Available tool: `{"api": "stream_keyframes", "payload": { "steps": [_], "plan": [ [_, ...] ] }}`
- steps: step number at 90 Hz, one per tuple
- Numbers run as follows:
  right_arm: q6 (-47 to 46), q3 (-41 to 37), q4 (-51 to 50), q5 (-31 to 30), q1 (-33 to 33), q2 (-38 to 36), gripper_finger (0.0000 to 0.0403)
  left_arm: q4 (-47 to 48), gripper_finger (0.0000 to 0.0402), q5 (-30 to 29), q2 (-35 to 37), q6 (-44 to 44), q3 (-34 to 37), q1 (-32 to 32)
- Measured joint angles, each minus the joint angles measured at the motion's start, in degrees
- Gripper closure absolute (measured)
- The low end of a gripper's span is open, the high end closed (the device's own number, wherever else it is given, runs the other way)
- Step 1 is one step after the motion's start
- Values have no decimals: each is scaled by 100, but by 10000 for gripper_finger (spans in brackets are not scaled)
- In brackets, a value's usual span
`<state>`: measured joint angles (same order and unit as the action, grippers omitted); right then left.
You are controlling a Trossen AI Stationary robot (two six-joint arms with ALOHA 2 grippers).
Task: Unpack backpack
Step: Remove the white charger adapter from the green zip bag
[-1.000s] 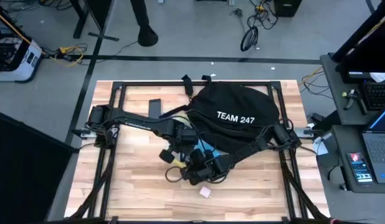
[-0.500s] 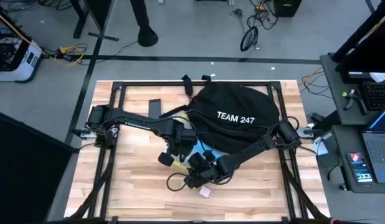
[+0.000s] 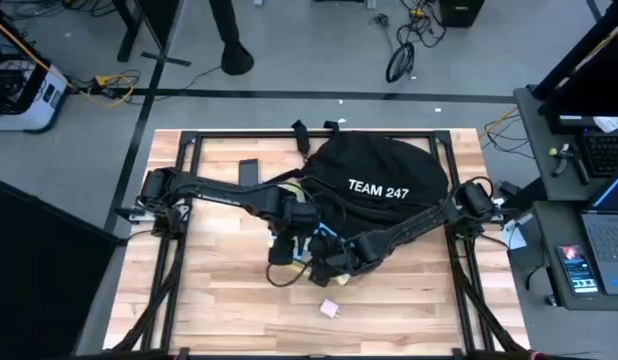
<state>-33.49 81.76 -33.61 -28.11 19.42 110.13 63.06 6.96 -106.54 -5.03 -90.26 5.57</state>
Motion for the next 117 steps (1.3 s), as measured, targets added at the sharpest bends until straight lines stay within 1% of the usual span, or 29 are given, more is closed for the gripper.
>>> {"api": "stream_keyframes", "payload": {
  "steps": [10, 20, 30, 44, 52, 67, 79, 89, 100, 117],
  "plan": [
    [979, 0, -60, 12, -85, 0, 312, -105, 269, -141, -2, -529, -21, 35],
    [1847, 2, -41, -29, -149, 0, 312, -125, 269, -383, -2, -794, -21, 50],
    [2217, 2, -133, -23, -180, -18, 312, -122, 269, -413, -7, -820, -21, 50],
    [2227, 2, -114, -23, -130, -199, 311, -121, 269, -427, -9, -772, -21, 50],
    [2201, 2, -103, -23, -97, -328, 302, -120, 269, -431, -9, -612, -21, 47],
    [1742, 7, -242, -71, -101, -577, 260, -120, 269, -435, -11, -224, -18, 44],
    [1480, 7, -228, -97, -149, -508, 223, -132, 269, -439, -15, -32, -15, 41],
    [1346, 4, 16, -36, -178, -384, 203, -127, 269, -478, -23, 57, -4, 34],
    [1223, 4, 386, 43, -45, -382, 193, -181, 269, -494, -22, 106, -6, 34],
    [957, 4, 379, 79, 19, -181, 193, -271, 269, -500, -22, 115, -6, 15]
  ]
}}
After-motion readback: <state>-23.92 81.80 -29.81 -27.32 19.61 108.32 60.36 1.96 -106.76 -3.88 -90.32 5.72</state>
